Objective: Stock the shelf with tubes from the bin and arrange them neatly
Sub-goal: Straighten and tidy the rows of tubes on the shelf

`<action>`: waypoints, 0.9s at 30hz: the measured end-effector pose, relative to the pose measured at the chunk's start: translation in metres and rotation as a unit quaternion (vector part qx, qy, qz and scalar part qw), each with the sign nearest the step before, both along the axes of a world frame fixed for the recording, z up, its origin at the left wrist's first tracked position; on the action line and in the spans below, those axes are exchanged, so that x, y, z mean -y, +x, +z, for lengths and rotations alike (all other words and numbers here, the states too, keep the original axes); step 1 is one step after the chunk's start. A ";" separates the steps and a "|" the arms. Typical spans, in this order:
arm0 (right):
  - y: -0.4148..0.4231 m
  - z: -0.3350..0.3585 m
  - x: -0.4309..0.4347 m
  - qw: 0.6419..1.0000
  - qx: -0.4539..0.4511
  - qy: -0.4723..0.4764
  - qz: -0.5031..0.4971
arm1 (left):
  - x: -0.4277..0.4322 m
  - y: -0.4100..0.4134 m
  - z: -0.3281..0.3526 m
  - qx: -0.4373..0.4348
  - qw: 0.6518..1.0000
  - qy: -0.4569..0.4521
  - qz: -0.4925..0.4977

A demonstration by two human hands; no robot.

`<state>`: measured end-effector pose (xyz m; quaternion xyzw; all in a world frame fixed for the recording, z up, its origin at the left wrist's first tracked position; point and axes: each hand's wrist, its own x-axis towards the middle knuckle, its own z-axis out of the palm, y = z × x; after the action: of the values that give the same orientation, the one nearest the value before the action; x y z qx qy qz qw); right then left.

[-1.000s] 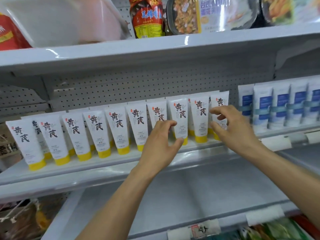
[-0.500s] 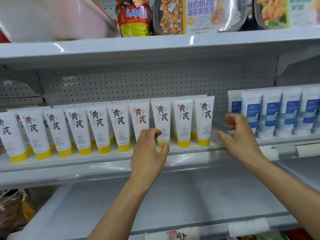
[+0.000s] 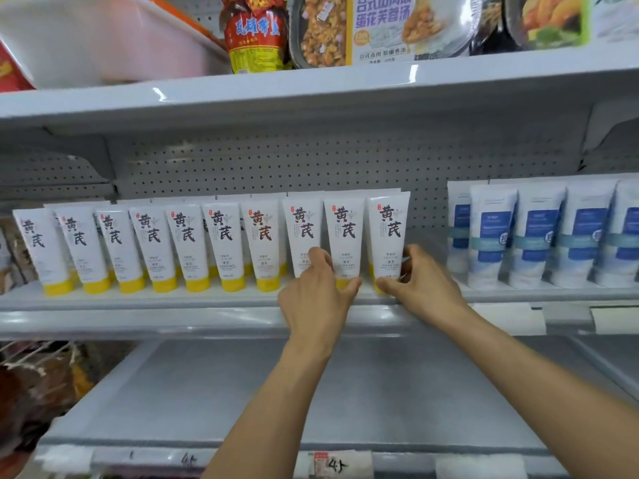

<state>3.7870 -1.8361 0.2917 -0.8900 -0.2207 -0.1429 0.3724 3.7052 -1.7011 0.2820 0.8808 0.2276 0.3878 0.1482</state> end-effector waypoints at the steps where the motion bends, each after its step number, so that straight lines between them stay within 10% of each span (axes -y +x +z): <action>1: 0.001 0.000 0.000 1.000 0.003 -0.007 -0.004 | 0.001 0.002 0.000 -0.002 1.000 0.002 0.005; 19: 0.004 -0.001 0.002 1.000 -0.008 0.005 0.004 | -0.001 0.008 0.001 0.002 1.000 0.023 0.010; 27: -0.035 -0.001 -0.006 0.980 0.196 0.023 0.006 | -0.049 -0.025 -0.004 0.070 0.997 -0.012 0.036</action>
<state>3.7517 -1.8299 0.2902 -0.8346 -0.2912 -0.3176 0.3432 3.6797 -1.6518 0.2785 0.8408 0.2533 0.4508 0.1601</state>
